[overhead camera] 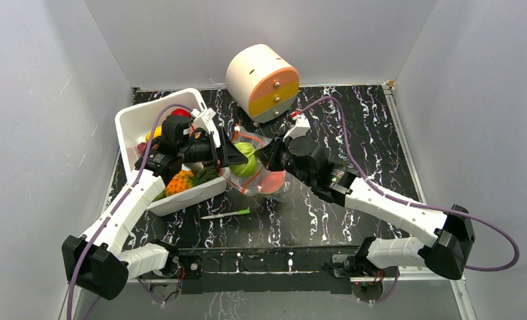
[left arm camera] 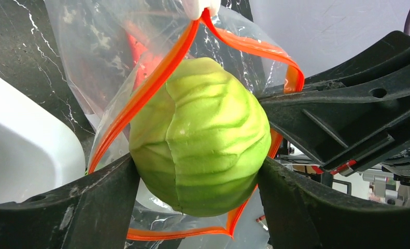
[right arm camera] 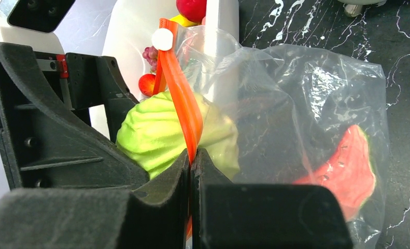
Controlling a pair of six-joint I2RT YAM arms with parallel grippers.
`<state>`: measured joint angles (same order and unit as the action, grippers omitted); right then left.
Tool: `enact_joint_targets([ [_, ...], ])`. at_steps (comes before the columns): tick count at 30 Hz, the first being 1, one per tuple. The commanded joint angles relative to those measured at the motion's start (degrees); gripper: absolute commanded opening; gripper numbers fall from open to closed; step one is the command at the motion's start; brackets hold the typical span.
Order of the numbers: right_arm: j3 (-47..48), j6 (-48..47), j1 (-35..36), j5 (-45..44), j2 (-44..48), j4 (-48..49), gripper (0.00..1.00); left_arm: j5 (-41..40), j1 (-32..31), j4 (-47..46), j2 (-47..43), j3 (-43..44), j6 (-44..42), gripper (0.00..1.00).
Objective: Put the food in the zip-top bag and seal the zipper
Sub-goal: Place the fake vegetable in the zipper food storage bag.
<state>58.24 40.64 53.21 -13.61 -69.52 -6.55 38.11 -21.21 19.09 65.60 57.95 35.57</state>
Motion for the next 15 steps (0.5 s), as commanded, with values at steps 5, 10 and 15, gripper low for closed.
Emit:
enact_joint_targets([
  [5, 2.0, -1.1, 0.2, -1.8, 1.1, 1.9, 0.0, 3.1, -0.3, 0.8, -1.7, 3.4, 0.5, 0.81],
  [10, 4.7, -2.5, 0.2, -2.0, -0.1, -1.6, 0.0, 3.6, -0.3, 2.1, -0.4, 4.7, -2.3, 0.89],
  [15, 5.4, -3.6, 0.2, -4.6, 0.3, -3.1, 0.0, 1.1, -0.3, 5.1, -1.4, 7.7, -4.1, 0.9],
])
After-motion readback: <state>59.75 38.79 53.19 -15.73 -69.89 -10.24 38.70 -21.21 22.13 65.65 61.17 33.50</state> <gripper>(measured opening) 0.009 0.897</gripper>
